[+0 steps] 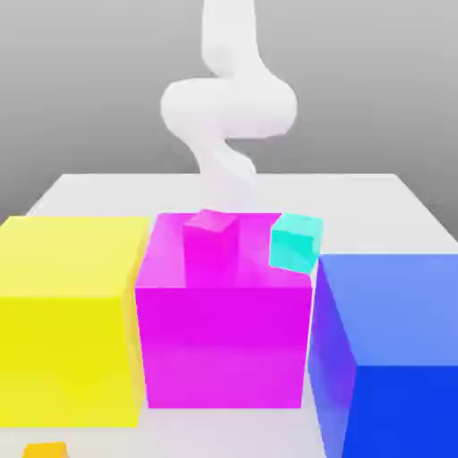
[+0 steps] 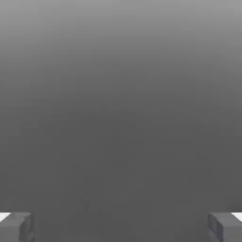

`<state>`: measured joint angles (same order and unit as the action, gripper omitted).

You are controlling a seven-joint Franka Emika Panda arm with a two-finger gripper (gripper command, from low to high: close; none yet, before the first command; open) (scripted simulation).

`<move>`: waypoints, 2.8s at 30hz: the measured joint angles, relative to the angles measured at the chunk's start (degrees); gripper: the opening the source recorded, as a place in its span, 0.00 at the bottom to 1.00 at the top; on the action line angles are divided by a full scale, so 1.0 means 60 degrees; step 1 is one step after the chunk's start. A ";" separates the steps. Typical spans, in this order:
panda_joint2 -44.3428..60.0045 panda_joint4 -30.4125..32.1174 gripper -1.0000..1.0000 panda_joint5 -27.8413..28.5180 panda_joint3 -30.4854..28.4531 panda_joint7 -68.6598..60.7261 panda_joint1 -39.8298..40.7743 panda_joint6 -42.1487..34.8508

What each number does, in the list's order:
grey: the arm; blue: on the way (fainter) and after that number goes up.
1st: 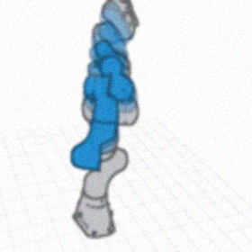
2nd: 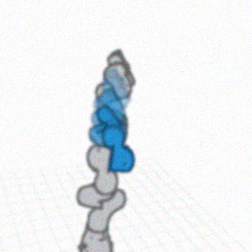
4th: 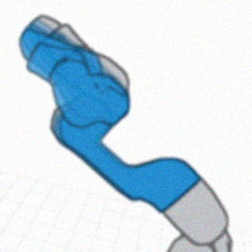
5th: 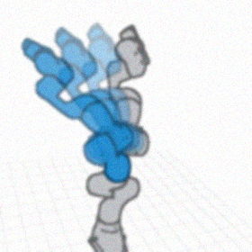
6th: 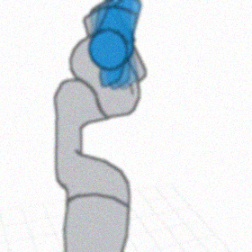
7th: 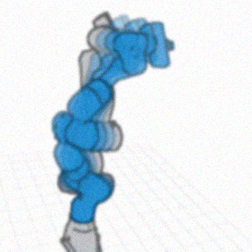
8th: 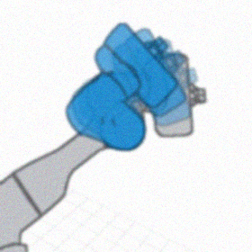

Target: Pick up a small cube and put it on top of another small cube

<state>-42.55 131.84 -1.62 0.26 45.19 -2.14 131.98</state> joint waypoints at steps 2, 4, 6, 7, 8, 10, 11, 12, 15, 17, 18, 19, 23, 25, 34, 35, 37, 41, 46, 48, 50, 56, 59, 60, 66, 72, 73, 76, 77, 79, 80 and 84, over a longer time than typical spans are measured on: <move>0.0639 -0.0008 0.50 -0.0065 0.0373 0.0116 -0.0241 0.0009; 0.1304 -0.0019 0.50 -0.0050 0.0843 0.0312 -0.0465 0.0015; 0.1969 -0.0030 0.50 0.0015 0.1356 0.0552 -0.0676 0.0025; 0.2302 -0.0035 0.50 0.0062 0.1620 0.0683 -0.0781 0.0031; 0.2635 -0.0040 0.50 0.0119 0.1888 0.0820 -0.0885 0.0037; 0.3302 -0.0049 0.50 0.0265 0.2424 0.1117 -0.1105 0.0055; 0.3639 -0.0055 0.50 0.0359 0.2693 0.1283 -0.1218 0.0059; 0.3977 -0.0061 0.50 0.0460 0.2968 0.1455 -0.1326 0.0063; 0.5014 -0.0076 0.50 0.0844 0.3754 0.2025 -0.1696 0.0081; 0.5730 -0.0091 0.50 0.1163 0.4244 0.2450 -0.1970 0.0079; 0.6097 -0.0099 0.50 0.1344 0.4465 0.2678 -0.2167 0.0076; 0.6472 -0.0108 0.50 0.1533 0.4665 0.2911 -0.2526 0.0070; 0.7985 -0.0150 0.50 0.2300 0.5139 0.3848 -0.3537 0.0027; 0.8603 -0.0037 0.50 0.2466 0.5267 0.4290 -0.3887 0.0091; 0.8435 0.1963 0.50 0.0748 0.5268 0.6001 -0.3702 0.1746; 0.8340 0.2211 0.50 0.0517 0.5238 0.6193 -0.3648 0.1957; 0.8155 0.2706 0.50 0.0069 0.5177 0.6588 -0.3541 0.2375; 0.7643 0.3850 0.50 -0.0426 0.4993 0.7862 -0.3232 0.3505; 0.7114 0.5248 0.50 0.0128 0.4859 1.0187 -0.2492 0.5200; 0.7301 0.5272 0.50 0.0544 0.5032 1.0645 -0.2266 0.5484; 0.7566 0.5207 0.50 0.1059 0.4969 1.1071 -0.2570 0.5704; 0.8491 0.4957 0.50 0.2917 0.3798 1.2468 -0.3340 0.6340; 0.8967 0.4853 0.50 0.3754 0.2862 1.3084 -0.4065 0.6685; 0.9127 0.4823 0.50 0.4013 0.2534 1.3273 -0.4326 0.6805; 0.9743 0.4736 0.00 0.4871 0.1251 1.3883 -0.5374 0.7290; 0.9651 0.4745 0.00 0.4748 0.1428 1.3799 -0.5233 0.7234; 0.9515 0.4764 0.00 0.4544 0.1696 1.3655 -0.5021 0.7130; 0.9049 0.4843 0.00 0.3776 0.2583 1.3102 -0.4338 0.6784; 0.8888 0.4876 0.00 0.3482 0.2865 1.2887 -0.4132 0.6669; 0.8561 0.4948 0.00 0.2832 0.3344 1.2412 -0.3816 0.6444; 0.8398 0.4986 0.00 0.2502 0.3547 1.2169 -0.3695 0.6334; 0.7771 0.5149 0.00 0.1287 0.4091 1.1266 -0.3455 0.5900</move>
<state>4.07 162.73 6.10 24.80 112.79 -22.86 167.38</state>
